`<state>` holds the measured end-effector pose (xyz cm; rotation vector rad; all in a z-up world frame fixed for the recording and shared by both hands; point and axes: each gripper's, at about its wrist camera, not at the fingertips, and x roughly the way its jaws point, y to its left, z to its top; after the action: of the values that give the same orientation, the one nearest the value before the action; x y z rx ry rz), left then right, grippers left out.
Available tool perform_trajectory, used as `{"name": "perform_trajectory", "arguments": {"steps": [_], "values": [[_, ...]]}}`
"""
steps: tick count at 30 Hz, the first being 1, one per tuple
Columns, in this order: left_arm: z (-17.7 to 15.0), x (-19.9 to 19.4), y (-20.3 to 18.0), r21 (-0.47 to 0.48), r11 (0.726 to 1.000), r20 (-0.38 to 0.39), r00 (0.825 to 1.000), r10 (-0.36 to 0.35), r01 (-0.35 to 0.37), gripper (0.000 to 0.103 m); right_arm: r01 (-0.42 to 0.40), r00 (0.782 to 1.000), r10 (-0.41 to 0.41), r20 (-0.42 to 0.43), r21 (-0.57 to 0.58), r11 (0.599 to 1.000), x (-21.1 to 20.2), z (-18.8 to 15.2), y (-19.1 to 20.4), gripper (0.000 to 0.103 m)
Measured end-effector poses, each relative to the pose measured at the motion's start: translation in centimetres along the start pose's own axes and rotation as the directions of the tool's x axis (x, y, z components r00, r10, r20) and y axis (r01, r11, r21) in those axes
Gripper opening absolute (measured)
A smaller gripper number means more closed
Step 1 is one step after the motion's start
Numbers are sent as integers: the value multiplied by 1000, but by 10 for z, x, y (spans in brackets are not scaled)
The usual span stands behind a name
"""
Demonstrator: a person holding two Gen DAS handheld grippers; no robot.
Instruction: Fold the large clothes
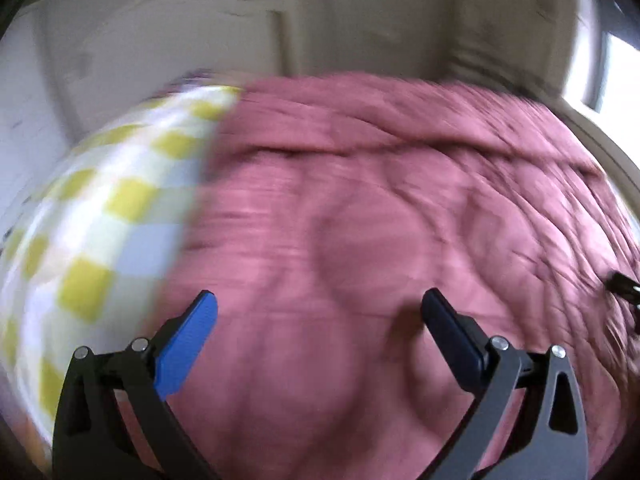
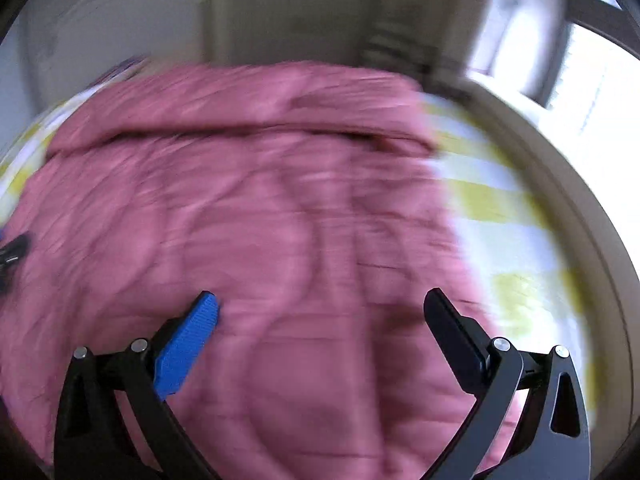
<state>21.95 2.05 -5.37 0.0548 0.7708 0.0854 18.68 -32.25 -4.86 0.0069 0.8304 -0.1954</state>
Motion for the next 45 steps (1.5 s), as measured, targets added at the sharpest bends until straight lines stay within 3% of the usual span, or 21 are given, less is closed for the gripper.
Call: {"name": "perform_trajectory", "arguments": {"steps": [2,3,5,8,11,14,15,18,19,22,24,25,28,31,33,34,35,38,40,43,45], "values": [[-6,-6,27,-83,995,5,999,50,-49,101,61,998,-60,-13,86,994,3,-5,-26,98],[-6,-4,36,-112,993,-13,999,37,-38,101,67,997,-62,-44,139,988,11,-9,-42,98],[-5,7,50,-176,984,-60,998,-10,-1,101,-16,997,35,-75,237,971,20,-12,-61,99],[-6,10,51,-181,983,-88,996,12,-28,101,39,998,-30,-50,195,980,13,-9,-56,98],[-5,-14,28,-111,994,8,1000,-10,11,101,-7,1000,5,15,109,994,-4,-7,-30,98],[-13,-46,-4,10,990,89,986,-143,142,101,-115,991,119,55,-60,992,-22,-12,14,98],[-16,-52,-16,55,986,93,983,-159,154,101,-139,989,144,42,-111,984,-19,-9,27,98],[-31,-44,-58,251,965,59,994,-94,76,101,-166,986,154,-67,-257,952,3,-21,66,98],[-38,-29,-69,303,952,-12,999,-48,50,101,-179,984,177,-30,-232,956,3,-23,65,99],[-31,-27,-56,242,965,-26,995,-95,98,101,-209,978,201,-62,-176,962,6,-24,55,99],[-26,-13,-42,170,971,-103,983,-152,168,101,-172,985,165,-54,-172,970,-5,-26,51,98],[-23,-11,-32,123,976,-97,981,-166,178,101,-145,989,140,-44,-164,976,-13,-26,46,98],[-22,-19,8,11,998,-29,998,-62,62,101,-69,998,68,-17,-90,994,-30,-30,17,98],[-28,-16,46,-95,995,-43,999,14,-18,101,1,999,1,-50,47,999,-21,-39,-28,99],[-31,-3,66,-160,987,-113,993,-14,-4,101,-51,997,58,-59,118,992,-16,-45,-46,99],[-31,-1,72,-205,978,-120,991,-64,38,101,-51,997,58,-52,123,991,-17,-47,-48,99],[-30,-4,74,-218,975,-100,994,-54,31,101,-29,998,35,-57,103,994,-19,-47,-44,99],[-28,-13,59,-164,986,-67,997,-41,30,101,3,999,0,-44,62,998,-30,-43,-30,99],[-30,-33,47,-132,988,26,997,-77,79,101,-62,998,62,14,5,998,-47,-41,-11,99],[-34,-64,7,24,989,122,982,-146,144,101,-143,986,154,67,-136,980,-68,-47,26,98],[-44,-76,-25,170,975,143,975,-167,142,101,-191,977,208,45,-243,951,-70,-55,52,98]]}}
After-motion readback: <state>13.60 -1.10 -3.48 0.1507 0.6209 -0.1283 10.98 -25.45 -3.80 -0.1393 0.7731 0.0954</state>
